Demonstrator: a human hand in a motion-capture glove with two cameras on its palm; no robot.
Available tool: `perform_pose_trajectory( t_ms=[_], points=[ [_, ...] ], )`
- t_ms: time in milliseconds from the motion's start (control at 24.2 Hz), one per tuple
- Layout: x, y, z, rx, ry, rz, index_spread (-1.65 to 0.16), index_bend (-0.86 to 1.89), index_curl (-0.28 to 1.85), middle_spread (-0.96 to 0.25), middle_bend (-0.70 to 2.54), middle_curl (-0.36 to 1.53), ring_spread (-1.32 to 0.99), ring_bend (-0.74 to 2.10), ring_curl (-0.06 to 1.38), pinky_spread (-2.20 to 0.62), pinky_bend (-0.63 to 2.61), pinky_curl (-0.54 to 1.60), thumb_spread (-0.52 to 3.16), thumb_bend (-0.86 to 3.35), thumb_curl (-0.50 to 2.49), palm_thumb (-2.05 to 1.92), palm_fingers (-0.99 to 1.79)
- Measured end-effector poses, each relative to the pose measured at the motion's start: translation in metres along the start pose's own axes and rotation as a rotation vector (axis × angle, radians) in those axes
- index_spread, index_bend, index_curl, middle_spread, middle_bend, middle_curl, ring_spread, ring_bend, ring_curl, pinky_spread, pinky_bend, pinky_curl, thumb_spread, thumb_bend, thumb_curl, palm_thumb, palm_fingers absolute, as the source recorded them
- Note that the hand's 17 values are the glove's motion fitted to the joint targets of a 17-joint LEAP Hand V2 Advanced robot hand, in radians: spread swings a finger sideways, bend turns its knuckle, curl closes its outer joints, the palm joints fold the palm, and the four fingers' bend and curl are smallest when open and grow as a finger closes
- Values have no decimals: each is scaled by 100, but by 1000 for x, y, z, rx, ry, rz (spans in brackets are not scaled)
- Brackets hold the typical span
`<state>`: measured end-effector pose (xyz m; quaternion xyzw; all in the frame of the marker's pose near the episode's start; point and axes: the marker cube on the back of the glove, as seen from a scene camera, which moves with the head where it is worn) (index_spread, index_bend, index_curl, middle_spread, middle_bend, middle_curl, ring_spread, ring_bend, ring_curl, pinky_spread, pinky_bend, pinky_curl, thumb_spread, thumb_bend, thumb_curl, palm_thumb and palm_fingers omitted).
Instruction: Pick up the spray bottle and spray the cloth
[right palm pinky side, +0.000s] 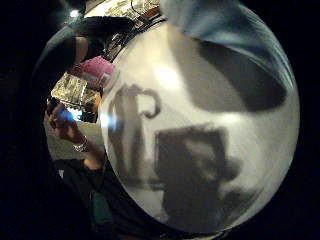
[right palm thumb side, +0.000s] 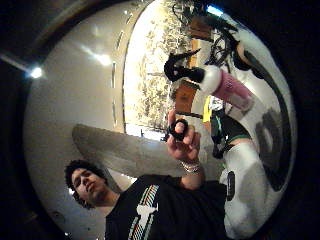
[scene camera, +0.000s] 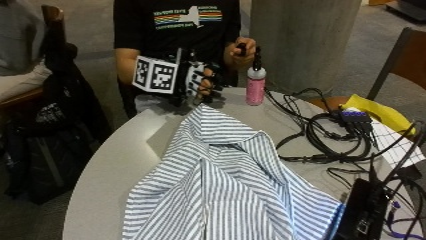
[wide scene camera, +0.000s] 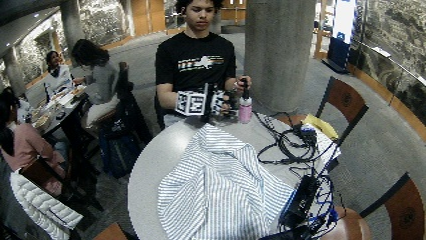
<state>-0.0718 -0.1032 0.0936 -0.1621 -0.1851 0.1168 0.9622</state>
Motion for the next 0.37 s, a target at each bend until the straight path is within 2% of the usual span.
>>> perform_pose_trajectory(
  t_ms=[207, 372],
  points=[
    [30, 39, -63, 165, 193, 94, -18, 17, 29, 4, 28, 51, 6, 35, 35, 22, 29, 31, 98, -1, 58, 102, 77],
    [39, 61, -88, 252, 282, 131, -18, 18, 32, 3, 29, 50, 6, 33, 35, 22, 26, 31, 100, -2, 57, 102, 81]
  ],
)
